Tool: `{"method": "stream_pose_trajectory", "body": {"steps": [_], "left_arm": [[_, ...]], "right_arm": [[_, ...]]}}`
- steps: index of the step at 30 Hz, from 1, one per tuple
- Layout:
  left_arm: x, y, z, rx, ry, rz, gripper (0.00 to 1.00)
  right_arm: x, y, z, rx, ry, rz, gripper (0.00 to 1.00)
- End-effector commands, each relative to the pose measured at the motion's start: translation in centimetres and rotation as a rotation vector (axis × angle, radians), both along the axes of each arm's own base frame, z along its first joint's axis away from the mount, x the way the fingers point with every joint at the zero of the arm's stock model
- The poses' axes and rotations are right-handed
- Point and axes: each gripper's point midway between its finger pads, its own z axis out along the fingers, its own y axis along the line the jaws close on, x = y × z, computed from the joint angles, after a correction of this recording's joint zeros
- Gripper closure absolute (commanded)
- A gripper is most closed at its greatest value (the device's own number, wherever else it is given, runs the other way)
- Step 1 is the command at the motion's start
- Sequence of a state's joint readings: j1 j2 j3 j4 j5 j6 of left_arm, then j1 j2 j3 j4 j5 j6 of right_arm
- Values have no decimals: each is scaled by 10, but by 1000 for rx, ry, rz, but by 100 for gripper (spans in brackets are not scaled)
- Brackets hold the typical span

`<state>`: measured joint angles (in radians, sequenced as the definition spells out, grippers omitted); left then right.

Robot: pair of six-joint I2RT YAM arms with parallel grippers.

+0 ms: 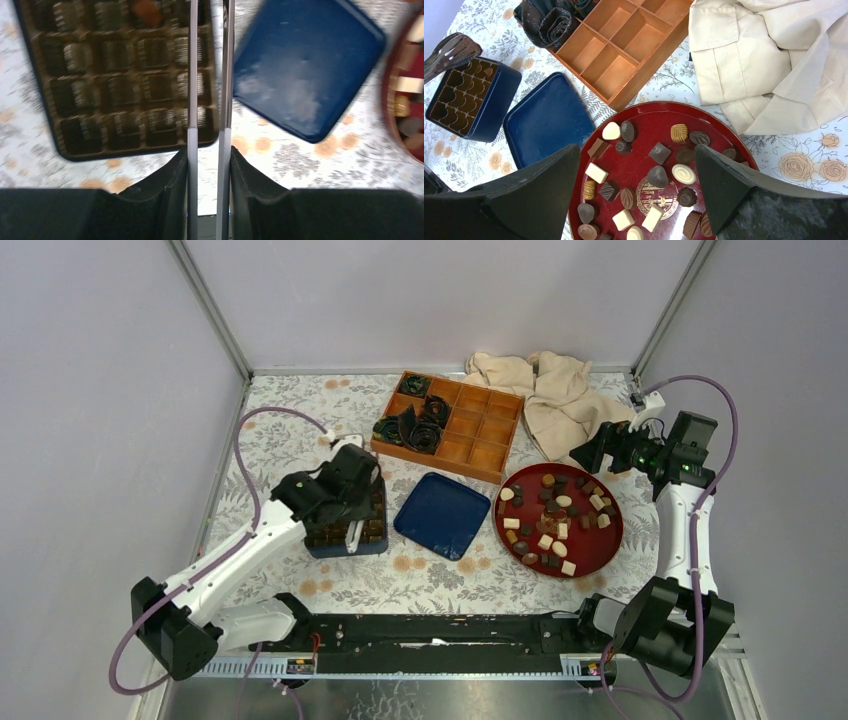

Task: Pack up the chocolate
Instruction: Place the fake chocolate in the packing box.

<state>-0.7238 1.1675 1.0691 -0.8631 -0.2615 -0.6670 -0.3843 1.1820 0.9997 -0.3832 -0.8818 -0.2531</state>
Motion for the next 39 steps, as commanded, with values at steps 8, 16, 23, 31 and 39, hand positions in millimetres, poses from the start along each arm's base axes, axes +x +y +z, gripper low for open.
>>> {"method": "stream_pose_trajectory", "body": {"steps": [8,16,23,31,39], "left_arm": [[-6,80,-19,171,90,153,100],[-4,91,-26,205,136,179,99],[-11,98,-32,239,167,197,96],[-13,97,-37,246,190,191,85],[-15,98,-42,256,212,190,64]], "right_arm": [[4,2,0,21,-9,22,8],[4,3,1,20,-10,25,8],[4,2,0,21,-8,26,8],[4,2,0,21,-7,25,8],[4,2,0,18,-7,26,8]]}}
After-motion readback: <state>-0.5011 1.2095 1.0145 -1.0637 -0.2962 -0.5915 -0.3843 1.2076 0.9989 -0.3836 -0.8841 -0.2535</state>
